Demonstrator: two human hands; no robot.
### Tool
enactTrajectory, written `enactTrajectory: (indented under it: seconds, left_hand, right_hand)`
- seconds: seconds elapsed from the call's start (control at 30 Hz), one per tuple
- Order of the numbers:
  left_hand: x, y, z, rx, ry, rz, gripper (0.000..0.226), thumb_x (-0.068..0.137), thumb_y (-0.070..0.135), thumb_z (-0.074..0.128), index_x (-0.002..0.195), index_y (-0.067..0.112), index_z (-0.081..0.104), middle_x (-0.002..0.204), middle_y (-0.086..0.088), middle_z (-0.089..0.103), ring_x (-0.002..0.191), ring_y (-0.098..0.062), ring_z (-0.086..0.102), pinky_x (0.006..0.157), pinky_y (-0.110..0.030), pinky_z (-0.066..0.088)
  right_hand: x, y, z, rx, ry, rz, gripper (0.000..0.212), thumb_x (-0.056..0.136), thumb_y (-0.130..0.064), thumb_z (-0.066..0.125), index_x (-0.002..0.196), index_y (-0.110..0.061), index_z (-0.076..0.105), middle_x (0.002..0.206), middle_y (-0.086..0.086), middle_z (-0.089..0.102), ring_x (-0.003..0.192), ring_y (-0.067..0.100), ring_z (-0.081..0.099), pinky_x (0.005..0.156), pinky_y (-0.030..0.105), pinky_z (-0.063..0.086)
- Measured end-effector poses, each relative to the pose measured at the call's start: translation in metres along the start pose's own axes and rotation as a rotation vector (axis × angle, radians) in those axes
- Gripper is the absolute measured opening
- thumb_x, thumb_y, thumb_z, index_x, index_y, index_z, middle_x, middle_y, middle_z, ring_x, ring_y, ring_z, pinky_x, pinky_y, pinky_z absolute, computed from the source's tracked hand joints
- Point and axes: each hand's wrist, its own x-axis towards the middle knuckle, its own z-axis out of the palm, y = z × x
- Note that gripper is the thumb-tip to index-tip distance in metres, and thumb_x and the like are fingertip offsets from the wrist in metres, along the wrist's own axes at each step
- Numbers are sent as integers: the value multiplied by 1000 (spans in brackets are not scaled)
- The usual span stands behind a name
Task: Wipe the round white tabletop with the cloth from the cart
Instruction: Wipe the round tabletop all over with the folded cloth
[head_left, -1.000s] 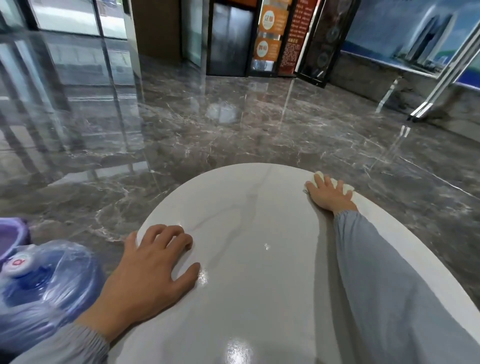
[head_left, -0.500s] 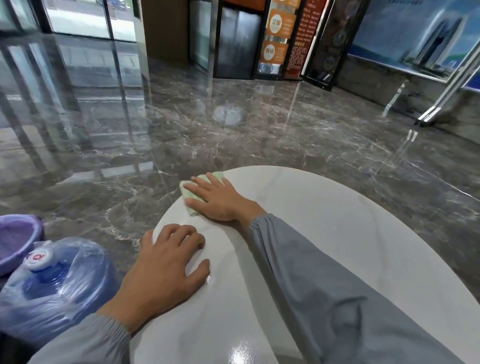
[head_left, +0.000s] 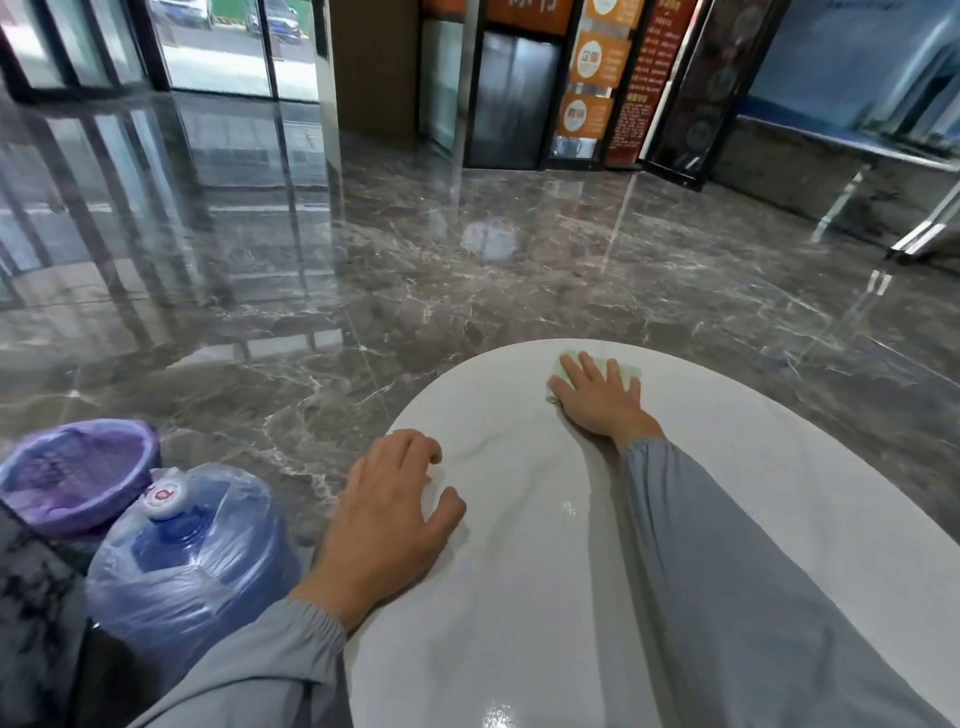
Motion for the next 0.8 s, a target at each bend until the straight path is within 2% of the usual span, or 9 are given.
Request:
enactTrajectory:
  seconds: [0.13,0.23,0.3,0.4,0.47,0.57,0.7,0.8]
  left_hand:
    - [0,0,-4,-155,94,-82,27,89,38,42,111,24,45,109,12,39,104,-15,43,92,-36,42]
    - [-1,1,-7,-256,189,-148,24,90,33,40,112,23,44,109,11,38,103,-13,43,94,-28,38]
    - [-4,3,-11,-328,258,-173,18,93,27,41,111,26,43,108,11,38,102,-13,44,93,-24,37]
    - [-6,4,-15,-377,295,-172,18,95,17,40,111,22,45,110,7,40,104,-12,45,94,-24,39]
    - [-7,2,-17,-414,308,-200,21,95,21,38,113,20,47,114,6,41,110,-7,45,96,-18,35]
    - [-11,1,-22,-597,352,-336,22,93,27,37,110,23,50,113,7,43,111,-6,47,92,-13,34]
    - [-37,4,-28,-770,329,-466,23,92,32,38,106,23,54,111,4,51,106,-9,51,89,-27,40]
    - [-63,7,-23,-833,307,-515,23,92,34,41,108,26,55,113,4,54,112,-15,53,95,-37,44]
  right_hand:
    - [-22,-83,21,-110,-8,-315,62,104,-64,18,163,-48,5,173,-15,-6,160,27,-10,123,61,-8]
    - [-56,-128,35,-151,-46,-506,61,104,-64,17,162,-49,5,173,-16,-5,159,25,-12,124,59,-9]
    - [-85,-142,42,-159,-60,-603,63,102,-65,13,162,-48,8,173,-17,-4,159,23,-12,124,57,-10]
    - [-135,-143,53,-241,-43,-706,79,88,-60,-2,164,-40,3,173,-13,-7,159,27,-13,124,58,-10]
    - [-171,-137,58,-218,-49,-718,81,88,-58,-4,165,-37,1,174,-10,-7,159,27,-15,124,58,-9]
    - [-224,-121,63,-139,-80,-699,65,102,-63,7,164,-43,0,173,-15,-8,157,19,-22,124,53,-14]
    - [-269,-99,67,-142,-64,-687,59,106,-64,20,161,-53,0,171,-22,-11,155,10,-26,124,43,-19]
    - [-253,-104,63,-117,-69,-601,59,104,-66,22,159,-57,1,171,-22,-9,156,11,-21,125,45,-13]
